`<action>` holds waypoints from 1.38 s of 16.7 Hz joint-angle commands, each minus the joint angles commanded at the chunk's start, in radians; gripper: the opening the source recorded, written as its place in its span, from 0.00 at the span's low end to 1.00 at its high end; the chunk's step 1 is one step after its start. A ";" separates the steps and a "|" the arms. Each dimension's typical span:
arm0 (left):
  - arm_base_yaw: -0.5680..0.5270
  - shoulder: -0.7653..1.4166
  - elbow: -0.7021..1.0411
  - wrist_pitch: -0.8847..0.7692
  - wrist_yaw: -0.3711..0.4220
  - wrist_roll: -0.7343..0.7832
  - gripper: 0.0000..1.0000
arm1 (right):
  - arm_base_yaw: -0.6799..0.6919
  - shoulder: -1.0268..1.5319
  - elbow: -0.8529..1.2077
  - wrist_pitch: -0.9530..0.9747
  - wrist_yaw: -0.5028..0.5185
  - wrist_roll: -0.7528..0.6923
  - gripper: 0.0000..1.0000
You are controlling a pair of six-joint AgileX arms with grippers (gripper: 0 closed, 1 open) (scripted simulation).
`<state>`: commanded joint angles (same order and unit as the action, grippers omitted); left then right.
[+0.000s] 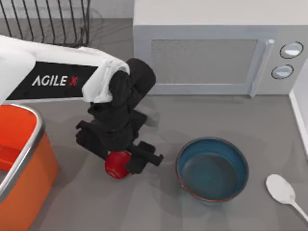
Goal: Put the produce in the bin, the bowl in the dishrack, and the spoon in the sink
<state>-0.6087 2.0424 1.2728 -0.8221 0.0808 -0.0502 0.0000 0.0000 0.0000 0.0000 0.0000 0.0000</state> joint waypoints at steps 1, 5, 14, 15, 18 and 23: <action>0.000 0.000 0.000 0.000 0.000 0.000 0.32 | 0.000 0.000 0.000 0.000 0.000 0.000 1.00; 0.000 0.000 0.000 0.000 0.000 0.000 0.02 | 0.000 0.000 0.000 0.000 0.000 0.000 1.00; 0.008 -0.017 0.004 -0.007 -0.031 0.016 0.00 | 0.000 0.000 0.000 0.000 0.000 0.000 1.00; 0.008 -0.018 0.007 -0.011 -0.031 0.016 0.00 | 0.000 0.000 0.000 0.000 0.000 0.000 1.00; 0.008 -0.039 0.065 -0.083 -0.031 0.013 0.00 | 0.000 0.000 0.000 0.000 0.000 0.000 1.00; 0.005 -0.110 0.210 -0.324 -0.031 0.011 0.00 | 0.000 0.000 0.000 0.000 0.000 0.000 1.00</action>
<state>-0.6037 1.9326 1.4831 -1.1459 0.0495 -0.0390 0.0000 0.0000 0.0000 0.0000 0.0000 0.0000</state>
